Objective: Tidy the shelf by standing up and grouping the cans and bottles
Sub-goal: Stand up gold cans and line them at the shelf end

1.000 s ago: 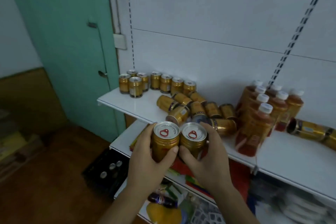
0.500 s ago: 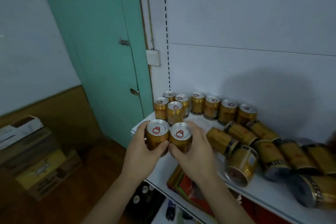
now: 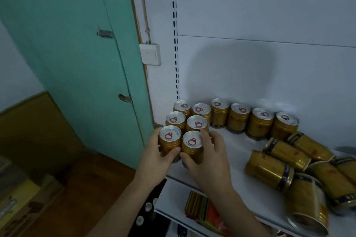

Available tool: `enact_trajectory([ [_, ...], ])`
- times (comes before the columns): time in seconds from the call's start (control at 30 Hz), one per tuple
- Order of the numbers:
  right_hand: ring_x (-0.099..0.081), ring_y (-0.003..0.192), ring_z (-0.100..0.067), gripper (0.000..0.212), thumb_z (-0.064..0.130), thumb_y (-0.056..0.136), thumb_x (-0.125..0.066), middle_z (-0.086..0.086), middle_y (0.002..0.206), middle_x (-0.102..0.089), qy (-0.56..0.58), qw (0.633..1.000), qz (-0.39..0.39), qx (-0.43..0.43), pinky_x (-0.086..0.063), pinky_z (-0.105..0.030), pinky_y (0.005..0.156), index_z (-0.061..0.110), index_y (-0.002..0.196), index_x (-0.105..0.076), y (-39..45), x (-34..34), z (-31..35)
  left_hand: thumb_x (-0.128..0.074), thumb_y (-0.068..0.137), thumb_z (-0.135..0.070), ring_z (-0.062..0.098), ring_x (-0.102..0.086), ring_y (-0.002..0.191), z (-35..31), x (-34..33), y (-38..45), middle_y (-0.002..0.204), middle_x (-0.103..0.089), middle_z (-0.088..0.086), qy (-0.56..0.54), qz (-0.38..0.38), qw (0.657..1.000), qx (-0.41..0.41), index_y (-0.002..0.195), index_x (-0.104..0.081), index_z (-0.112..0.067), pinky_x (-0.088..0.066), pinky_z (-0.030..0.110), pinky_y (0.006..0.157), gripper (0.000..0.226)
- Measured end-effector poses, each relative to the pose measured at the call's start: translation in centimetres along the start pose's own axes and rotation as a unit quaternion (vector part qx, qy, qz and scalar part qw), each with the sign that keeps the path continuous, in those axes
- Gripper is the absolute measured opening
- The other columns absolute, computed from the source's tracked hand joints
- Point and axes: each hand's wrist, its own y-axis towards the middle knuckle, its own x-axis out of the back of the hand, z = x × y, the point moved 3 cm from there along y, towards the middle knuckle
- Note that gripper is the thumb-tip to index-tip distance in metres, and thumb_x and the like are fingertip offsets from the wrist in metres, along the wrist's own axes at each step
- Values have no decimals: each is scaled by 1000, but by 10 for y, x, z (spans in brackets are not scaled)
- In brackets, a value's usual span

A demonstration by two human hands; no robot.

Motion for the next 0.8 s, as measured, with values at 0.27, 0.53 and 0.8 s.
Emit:
enact_trajectory([
  [0.27,-31,157,-31,98,70,93,-57,-11,168,-34,-118,991,-54,-34,-42,-54,120,15,167,-23,-6,-6,13,-78,92,-40,13,-55,135,15,-3,30,144,-56,-7,34,73,991,-103,150,-40,-32,-51,48,109,70],
  [0.53,-6,166,-35,98,79,99,-44,-16,178,-14,-289,953,-67,-55,-28,-59,129,14,170,-21,-40,25,15,-54,101,-55,37,-29,156,-23,0,17,166,-32,19,185,-40,945,-268,161,-32,-6,-36,60,120,81],
  [0.8,-20,163,-39,79,69,106,-41,-17,172,-32,-318,935,-136,-82,-33,-63,125,12,161,-47,-110,109,-17,-51,105,-49,29,-25,160,-88,-90,-61,168,-34,10,181,64,896,-400,159,-41,-7,-31,55,125,69],
])
